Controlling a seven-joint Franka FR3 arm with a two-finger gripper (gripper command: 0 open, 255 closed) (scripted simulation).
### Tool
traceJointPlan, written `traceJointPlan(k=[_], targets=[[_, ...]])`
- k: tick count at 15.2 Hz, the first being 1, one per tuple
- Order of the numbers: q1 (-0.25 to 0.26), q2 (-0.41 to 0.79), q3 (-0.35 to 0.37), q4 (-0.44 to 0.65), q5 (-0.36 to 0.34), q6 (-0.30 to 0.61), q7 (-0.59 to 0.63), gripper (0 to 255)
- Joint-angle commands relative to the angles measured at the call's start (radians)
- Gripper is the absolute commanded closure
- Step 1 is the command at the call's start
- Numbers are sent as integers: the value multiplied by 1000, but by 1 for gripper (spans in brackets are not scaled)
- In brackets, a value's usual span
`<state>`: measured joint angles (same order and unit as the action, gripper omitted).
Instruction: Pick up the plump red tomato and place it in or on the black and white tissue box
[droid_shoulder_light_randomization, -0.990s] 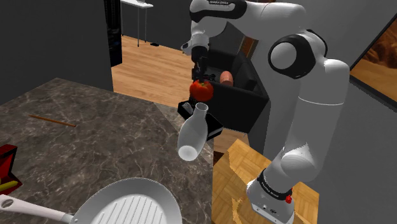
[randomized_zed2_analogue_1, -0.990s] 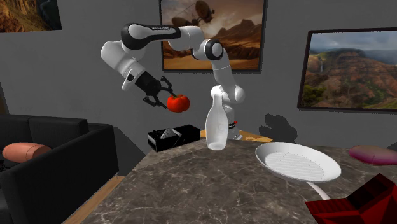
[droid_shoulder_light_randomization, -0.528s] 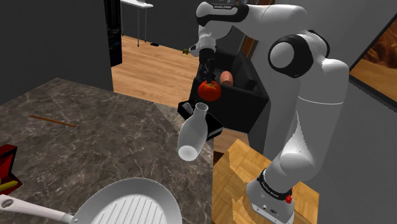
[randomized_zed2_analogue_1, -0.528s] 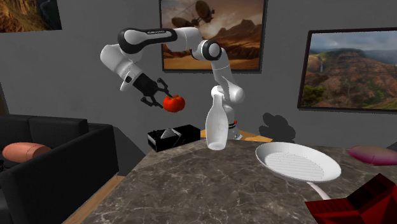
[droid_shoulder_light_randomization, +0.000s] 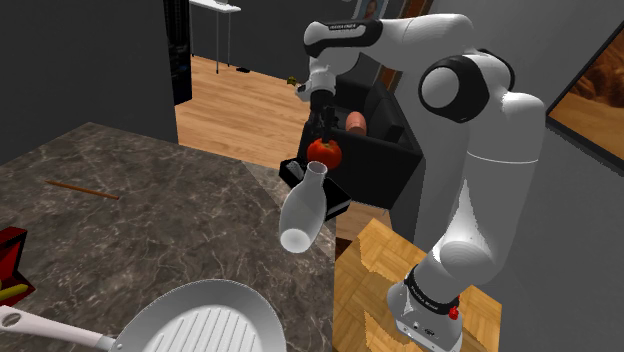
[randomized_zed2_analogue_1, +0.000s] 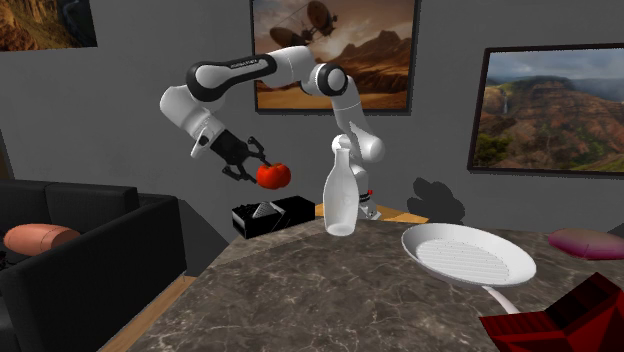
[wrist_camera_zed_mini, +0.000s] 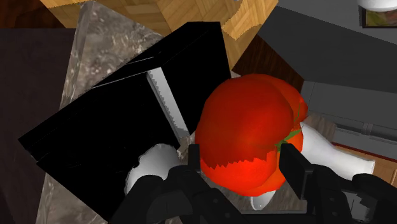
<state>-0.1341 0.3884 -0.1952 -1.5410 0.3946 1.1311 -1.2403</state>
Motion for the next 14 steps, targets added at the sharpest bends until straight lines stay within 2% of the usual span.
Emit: traceJointPlan(k=[1,4,12,13,14], targets=[[2,5,0,-20,-2,24,-8,255],[4,14,1,-42,-3,53,-19,255],[4,14,1,-42,-3,53,-19,255],[4,14,1,-42,-3,53,-19,0],[4,14,1,-42,-3,53,-19,0]])
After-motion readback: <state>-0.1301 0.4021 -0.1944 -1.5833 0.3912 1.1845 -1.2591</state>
